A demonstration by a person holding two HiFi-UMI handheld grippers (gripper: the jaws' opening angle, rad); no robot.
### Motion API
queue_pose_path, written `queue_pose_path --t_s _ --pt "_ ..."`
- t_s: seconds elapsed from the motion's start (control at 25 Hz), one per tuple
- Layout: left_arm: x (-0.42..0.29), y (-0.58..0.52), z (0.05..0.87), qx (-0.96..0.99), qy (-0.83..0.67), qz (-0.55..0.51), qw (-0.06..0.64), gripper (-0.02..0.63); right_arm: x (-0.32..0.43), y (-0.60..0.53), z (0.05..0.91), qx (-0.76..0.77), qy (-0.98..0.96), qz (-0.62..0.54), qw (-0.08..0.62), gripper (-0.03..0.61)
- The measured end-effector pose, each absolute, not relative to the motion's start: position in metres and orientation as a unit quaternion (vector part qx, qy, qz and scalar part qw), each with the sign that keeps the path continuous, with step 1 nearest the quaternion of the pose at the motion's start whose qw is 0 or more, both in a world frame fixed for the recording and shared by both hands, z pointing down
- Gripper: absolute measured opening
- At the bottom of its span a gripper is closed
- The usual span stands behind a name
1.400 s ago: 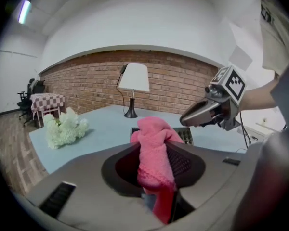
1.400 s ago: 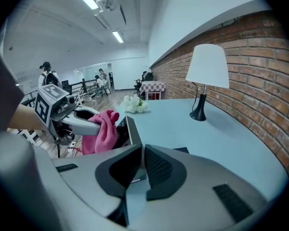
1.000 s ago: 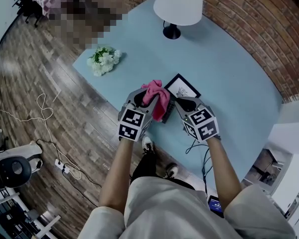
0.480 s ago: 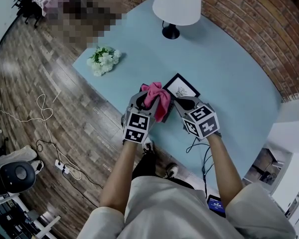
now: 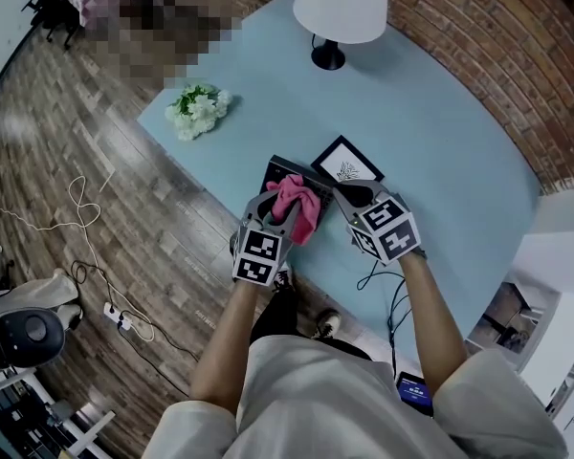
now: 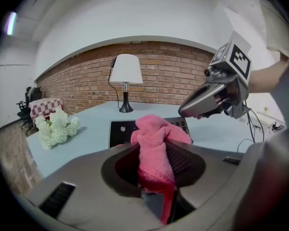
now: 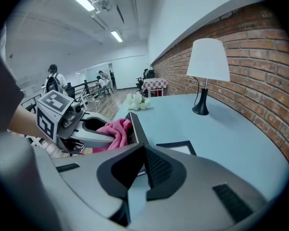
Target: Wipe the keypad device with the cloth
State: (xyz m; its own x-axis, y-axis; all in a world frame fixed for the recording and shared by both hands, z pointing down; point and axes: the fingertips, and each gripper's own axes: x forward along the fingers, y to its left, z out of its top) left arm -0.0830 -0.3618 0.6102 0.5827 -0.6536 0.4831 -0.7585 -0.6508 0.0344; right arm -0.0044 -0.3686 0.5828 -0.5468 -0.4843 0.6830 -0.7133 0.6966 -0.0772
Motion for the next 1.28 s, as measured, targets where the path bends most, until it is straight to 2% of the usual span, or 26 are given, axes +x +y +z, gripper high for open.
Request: queue_pose_path --t_s 0.84,1.12,1.28 --pt "-0.103 -0.320 0.662 0.862 -0.399 0.262 0.169 0.164 -0.004 -0.369 0.585 0.347 -0.863 0.176 0.322 0.008" --pt "-0.081 -0.344 0.588 0.895 -0.385 0.189 0.118 0.161 -0.004 -0.370 0.584 0.347 -0.864 0.178 0.318 0.008" --pt "-0.062 -0.366 0.563 0.901 -0.383 0.181 0.094 0.163 -0.005 -0.371 0.584 0.341 -0.867 0.181 0.314 0.008"
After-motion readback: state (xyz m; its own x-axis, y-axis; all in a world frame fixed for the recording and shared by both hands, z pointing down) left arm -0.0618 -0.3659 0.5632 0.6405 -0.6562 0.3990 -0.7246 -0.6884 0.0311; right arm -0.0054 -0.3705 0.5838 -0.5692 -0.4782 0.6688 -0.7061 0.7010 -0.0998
